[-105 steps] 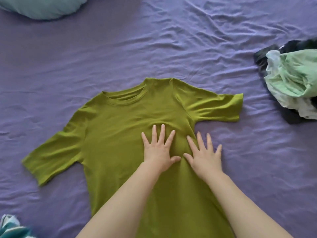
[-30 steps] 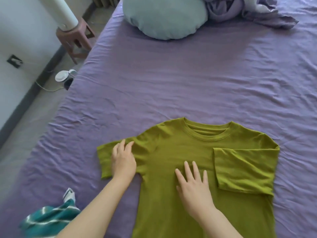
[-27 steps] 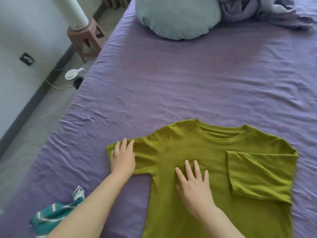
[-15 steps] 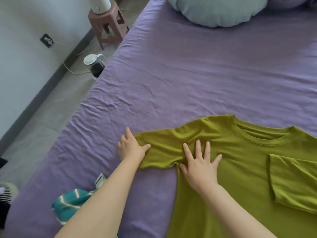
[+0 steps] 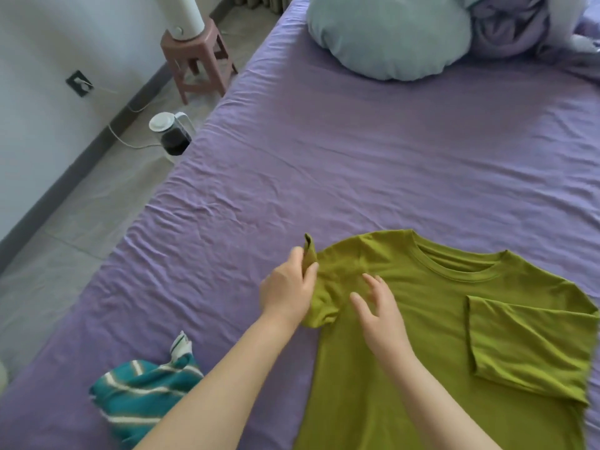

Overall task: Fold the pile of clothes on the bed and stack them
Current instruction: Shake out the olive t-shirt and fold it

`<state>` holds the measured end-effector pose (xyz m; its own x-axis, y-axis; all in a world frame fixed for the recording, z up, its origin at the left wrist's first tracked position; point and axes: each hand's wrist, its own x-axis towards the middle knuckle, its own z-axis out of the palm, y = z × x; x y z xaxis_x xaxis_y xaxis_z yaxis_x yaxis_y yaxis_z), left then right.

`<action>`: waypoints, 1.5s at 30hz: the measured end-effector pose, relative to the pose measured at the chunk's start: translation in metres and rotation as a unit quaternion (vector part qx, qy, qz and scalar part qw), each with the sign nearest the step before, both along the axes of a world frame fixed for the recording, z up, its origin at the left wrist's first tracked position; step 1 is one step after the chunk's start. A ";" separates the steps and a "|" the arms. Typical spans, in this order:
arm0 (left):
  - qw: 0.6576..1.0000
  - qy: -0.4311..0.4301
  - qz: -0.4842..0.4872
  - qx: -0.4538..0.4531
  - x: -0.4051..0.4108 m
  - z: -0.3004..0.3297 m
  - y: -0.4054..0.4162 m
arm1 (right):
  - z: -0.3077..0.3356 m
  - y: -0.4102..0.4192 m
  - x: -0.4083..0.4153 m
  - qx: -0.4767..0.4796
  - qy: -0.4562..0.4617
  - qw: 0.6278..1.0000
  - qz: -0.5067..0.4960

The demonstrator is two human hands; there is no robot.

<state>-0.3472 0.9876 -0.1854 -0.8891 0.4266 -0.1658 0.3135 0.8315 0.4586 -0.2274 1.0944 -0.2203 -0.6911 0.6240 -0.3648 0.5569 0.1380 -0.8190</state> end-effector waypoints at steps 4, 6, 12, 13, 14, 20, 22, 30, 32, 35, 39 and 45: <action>0.991 -0.039 -0.119 0.044 0.045 0.011 0.058 | 0.015 0.022 0.012 -0.411 0.092 0.877 -0.229; 0.982 -0.147 -0.106 0.042 0.059 0.001 0.072 | 0.010 0.036 0.023 -0.466 0.110 0.840 -0.256; 0.954 -0.039 -0.266 -0.128 0.078 -0.060 0.050 | -0.011 0.039 0.053 -0.350 0.051 0.904 -0.239; 0.939 -0.038 -0.292 -0.180 0.078 -0.069 0.045 | -0.013 0.038 0.059 -0.341 0.056 0.907 -0.239; 0.925 -0.035 -0.310 -0.218 0.079 -0.077 0.040 | -0.014 0.036 0.065 -0.329 0.053 0.913 -0.236; 0.912 0.020 -0.328 -0.246 0.087 -0.090 0.031 | -0.014 0.011 0.114 -0.023 -0.079 0.996 -0.020; 0.925 0.044 -0.300 -0.231 0.101 -0.087 0.026 | -0.014 -0.001 0.136 0.056 -0.107 0.992 0.027; 0.920 0.015 -0.266 -0.286 0.199 -0.079 -0.050 | -0.017 -0.054 0.257 0.207 -0.279 0.914 0.209; 0.925 0.005 -0.252 -0.283 0.223 -0.075 -0.069 | -0.017 -0.070 0.278 0.212 -0.297 0.902 0.232; 0.943 -0.021 -0.175 -0.283 0.251 -0.065 -0.098 | -0.013 -0.091 0.305 0.210 -0.299 0.903 0.225; 0.969 -0.090 -0.017 -0.229 0.277 -0.048 -0.139 | 0.003 -0.115 0.336 0.196 -0.280 0.905 0.253; 0.943 -0.160 0.139 -0.256 0.299 -0.031 -0.178 | 0.007 -0.150 0.365 0.233 -0.208 0.917 0.248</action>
